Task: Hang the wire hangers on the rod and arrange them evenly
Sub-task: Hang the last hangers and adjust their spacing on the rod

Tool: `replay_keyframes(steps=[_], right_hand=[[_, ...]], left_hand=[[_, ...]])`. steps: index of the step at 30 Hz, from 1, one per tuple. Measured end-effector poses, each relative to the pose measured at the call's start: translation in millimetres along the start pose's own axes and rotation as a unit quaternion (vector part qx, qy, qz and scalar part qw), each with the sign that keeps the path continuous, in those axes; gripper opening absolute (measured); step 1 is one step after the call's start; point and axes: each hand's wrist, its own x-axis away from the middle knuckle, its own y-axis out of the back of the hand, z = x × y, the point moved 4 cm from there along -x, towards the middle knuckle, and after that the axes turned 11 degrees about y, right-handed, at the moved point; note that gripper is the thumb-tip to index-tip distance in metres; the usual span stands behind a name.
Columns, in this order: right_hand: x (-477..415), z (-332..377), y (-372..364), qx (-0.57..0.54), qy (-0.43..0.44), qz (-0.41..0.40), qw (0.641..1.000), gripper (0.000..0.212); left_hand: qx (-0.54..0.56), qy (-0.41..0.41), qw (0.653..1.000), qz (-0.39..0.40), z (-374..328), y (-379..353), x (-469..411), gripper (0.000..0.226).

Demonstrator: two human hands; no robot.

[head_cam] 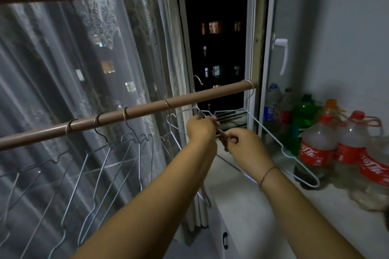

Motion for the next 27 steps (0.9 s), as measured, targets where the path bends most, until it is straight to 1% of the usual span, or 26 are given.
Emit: replay_keyframes(steps=[2, 5, 6, 8, 11, 13, 18, 20, 22, 24, 27], right_hand=[[-0.9, -5.6, -3.8, 0.013, -0.012, 0.005, 1.0, 0.025], [10.3, -21.1, -12.8, 0.004, -0.038, 0.029, 0.999, 0.024], [15.5, -27.6, -14.9, -0.003, -0.044, 0.041, 0.998, 0.024], [24.6, -40.2, -12.7, -0.017, -0.05, 0.048, 0.997, 0.026], [33.1, -61.6, -1.0, -0.021, -0.056, 0.025, 0.998, 0.017], [39.8, -75.4, 3.1, -0.009, -0.06, 0.028, 0.998, 0.019], [64.5, -95.0, -10.8, 0.018, -0.049, 0.108, 0.993, 0.044], [72.0, -100.4, -16.6, 0.037, -0.041, 0.137, 0.989, 0.047], [78.1, -105.4, -20.0, 0.068, -0.025, 0.169, 0.983, 0.042], [83.4, -108.7, -20.5, 0.096, -0.013, 0.194, 0.976, 0.031], [91.1, -110.3, -15.0, 0.11, -0.027, 0.207, 0.972, 0.019]], left_hand=[[0.013, 0.026, 1.0, -0.006, 4.9, -2.1, -7.1, 0.022], [0.047, 0.085, 0.995, -0.007, 26.6, -2.0, -20.4, 0.022], [0.032, 0.09, 0.995, -0.008, 36.3, -2.4, -22.4, 0.022], [-0.035, 0.087, 0.996, -0.009, 58.3, -2.5, -19.7, 0.023], [-0.094, 0.088, 0.992, 0.018, 96.6, -0.3, -7.7, 0.032], [-0.126, 0.089, 0.988, 0.026, 122.2, 5.0, 1.2, 0.032], [-0.182, 0.066, 0.98, 0.043, 167.9, 29.4, 19.6, 0.031], [-0.221, 0.046, 0.973, 0.046, 178.6, 42.4, 20.3, 0.029], [-0.283, 0.011, 0.958, 0.043, 183.4, 54.6, 18.0, 0.029], [-0.343, -0.018, 0.938, 0.039, 182.6, 64.3, 14.8, 0.029], [-0.384, -0.066, 0.919, 0.055, 171.2, 68.9, 14.7, 0.031]])
